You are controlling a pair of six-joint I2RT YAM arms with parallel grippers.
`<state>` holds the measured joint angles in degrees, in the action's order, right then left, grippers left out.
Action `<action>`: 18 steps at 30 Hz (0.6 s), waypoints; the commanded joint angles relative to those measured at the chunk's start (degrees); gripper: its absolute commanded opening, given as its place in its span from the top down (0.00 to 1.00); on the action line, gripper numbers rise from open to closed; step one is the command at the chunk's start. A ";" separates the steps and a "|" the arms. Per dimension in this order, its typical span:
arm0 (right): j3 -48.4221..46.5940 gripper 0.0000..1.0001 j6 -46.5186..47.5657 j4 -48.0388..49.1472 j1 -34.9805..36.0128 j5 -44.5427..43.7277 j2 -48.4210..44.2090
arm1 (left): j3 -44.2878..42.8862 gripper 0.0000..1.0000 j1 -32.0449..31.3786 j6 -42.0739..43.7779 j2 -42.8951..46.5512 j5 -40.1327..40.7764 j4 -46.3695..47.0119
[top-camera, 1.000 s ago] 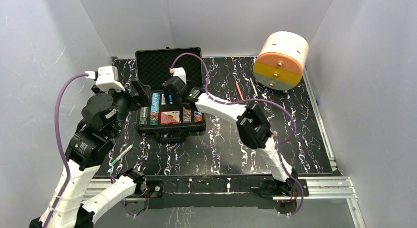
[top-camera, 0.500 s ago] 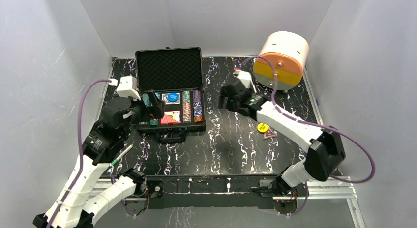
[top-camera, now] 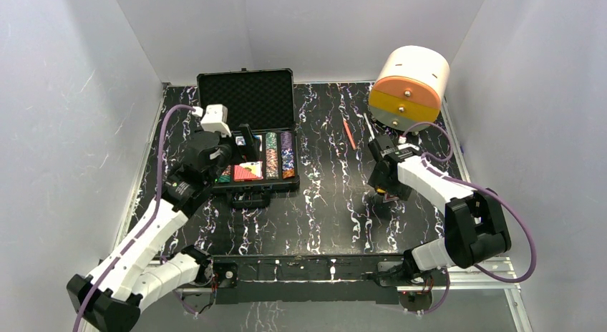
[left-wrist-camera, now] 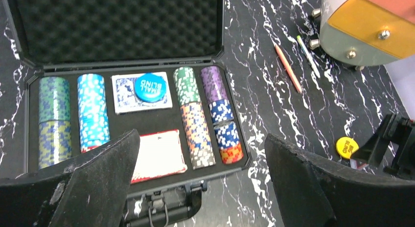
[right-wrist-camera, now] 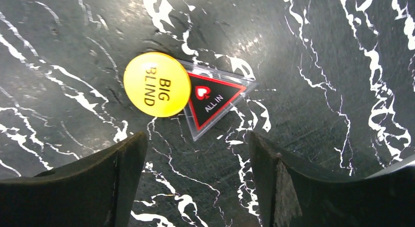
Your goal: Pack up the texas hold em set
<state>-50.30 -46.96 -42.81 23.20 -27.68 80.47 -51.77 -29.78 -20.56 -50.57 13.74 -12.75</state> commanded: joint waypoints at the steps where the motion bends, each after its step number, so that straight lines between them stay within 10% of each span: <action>1: 2.14 0.18 -3.34 -0.48 -2.16 1.43 -1.05 | -0.26 0.02 0.11 1.74 -1.97 1.60 8.96; 13: 5.42 0.40 -2.09 4.20 -5.89 5.32 -0.51 | -0.88 0.02 0.08 5.09 -4.20 4.31 8.73; 18: 5.65 0.26 -0.33 4.66 -7.12 4.40 0.42 | -1.11 0.02 0.09 5.77 -4.63 4.45 8.72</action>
<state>-45.08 -48.34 -39.79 17.06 -22.31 80.51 -51.77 -29.78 -16.16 -55.35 16.58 -5.96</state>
